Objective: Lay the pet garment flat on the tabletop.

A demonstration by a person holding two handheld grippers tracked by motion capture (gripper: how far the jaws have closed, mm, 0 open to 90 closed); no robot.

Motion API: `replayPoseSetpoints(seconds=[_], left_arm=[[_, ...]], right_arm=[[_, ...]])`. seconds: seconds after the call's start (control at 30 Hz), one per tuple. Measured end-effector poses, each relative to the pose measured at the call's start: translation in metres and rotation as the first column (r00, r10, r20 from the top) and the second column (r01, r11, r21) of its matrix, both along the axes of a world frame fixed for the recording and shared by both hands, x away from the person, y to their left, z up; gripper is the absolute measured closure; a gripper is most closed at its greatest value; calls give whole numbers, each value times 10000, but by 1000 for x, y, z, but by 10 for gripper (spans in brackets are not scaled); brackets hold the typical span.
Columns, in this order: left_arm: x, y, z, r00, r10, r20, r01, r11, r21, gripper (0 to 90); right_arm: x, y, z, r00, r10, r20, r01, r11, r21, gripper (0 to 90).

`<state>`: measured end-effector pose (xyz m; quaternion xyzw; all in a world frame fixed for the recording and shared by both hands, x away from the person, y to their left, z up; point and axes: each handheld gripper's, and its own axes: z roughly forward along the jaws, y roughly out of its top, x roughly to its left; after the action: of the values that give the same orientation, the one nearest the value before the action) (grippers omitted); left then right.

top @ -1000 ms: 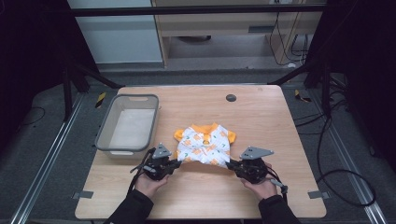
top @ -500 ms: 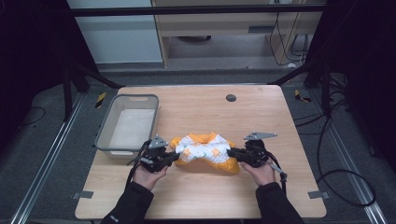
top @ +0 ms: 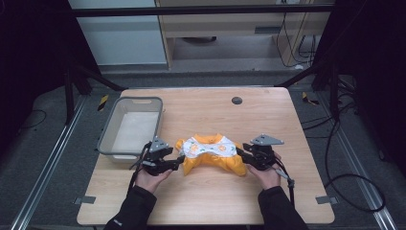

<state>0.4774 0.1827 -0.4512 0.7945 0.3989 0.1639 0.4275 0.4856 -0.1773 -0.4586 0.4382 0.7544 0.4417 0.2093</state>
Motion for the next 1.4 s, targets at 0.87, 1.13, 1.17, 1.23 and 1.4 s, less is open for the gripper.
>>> replayPoseSetpoints(seconds=[0.87, 1.13, 1.17, 1.23, 1.4], left_arm=[[-19, -27, -38, 9950, -878, -467, 917, 9918, 887, 531], [-14, -26, -38, 9909, -905, -992, 962, 9939, 545, 825], [-14, -25, -37, 9900, -949, -1045, 1001, 9939, 455, 852], [-14, -23, -34, 9893, -1014, -1048, 1059, 9936, 384, 861], [-21, -17, -20, 9872, -1264, -976, 1284, 9916, 140, 866]], right_arm=[[-26, -10, -34, 9836, 995, -1503, -1055, 9939, -323, 541], [-25, -4, -36, 9709, 1196, -2073, -1333, 9896, -535, 752], [-25, -3, -36, 9698, 1241, -2102, -1372, 9893, -493, 804], [-26, -4, -33, 9665, 1358, -2178, -1480, 9882, -405, 859], [-29, -8, -23, 9666, 1479, -2093, -1553, 9877, -195, 869]])
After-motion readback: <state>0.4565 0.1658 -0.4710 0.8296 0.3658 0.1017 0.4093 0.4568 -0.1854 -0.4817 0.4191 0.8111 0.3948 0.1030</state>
